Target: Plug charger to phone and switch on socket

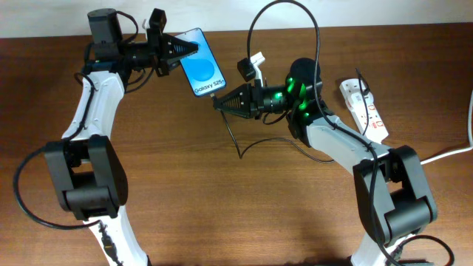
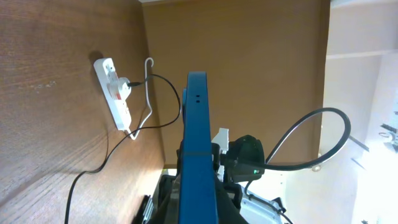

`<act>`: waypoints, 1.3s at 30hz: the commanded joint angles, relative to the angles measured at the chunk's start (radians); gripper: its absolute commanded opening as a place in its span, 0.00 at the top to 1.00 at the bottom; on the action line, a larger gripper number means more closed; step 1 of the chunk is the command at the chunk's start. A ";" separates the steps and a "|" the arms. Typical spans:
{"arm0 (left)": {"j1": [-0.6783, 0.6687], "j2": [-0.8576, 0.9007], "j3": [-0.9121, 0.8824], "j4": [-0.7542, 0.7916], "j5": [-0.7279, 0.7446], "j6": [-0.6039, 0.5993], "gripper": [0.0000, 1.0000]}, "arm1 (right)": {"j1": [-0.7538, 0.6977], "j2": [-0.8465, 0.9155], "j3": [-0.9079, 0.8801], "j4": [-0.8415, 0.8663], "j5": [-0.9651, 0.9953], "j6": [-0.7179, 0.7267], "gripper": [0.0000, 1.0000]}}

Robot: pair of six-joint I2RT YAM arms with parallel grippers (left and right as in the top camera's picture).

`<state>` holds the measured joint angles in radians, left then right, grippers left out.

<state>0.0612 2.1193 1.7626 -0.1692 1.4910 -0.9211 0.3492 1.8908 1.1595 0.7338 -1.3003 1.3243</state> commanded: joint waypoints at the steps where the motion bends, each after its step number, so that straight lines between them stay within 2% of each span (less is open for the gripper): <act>1: 0.001 -0.006 0.006 0.004 0.051 -0.009 1.00 | -0.004 0.001 0.007 0.003 0.003 -0.007 0.96; 39: -0.026 -0.006 0.006 0.004 0.057 -0.005 1.00 | -0.016 0.001 0.007 0.004 0.015 -0.011 0.96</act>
<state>0.0429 2.1193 1.7626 -0.1677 1.4883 -0.9211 0.3397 1.8908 1.1595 0.7338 -1.3045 1.3239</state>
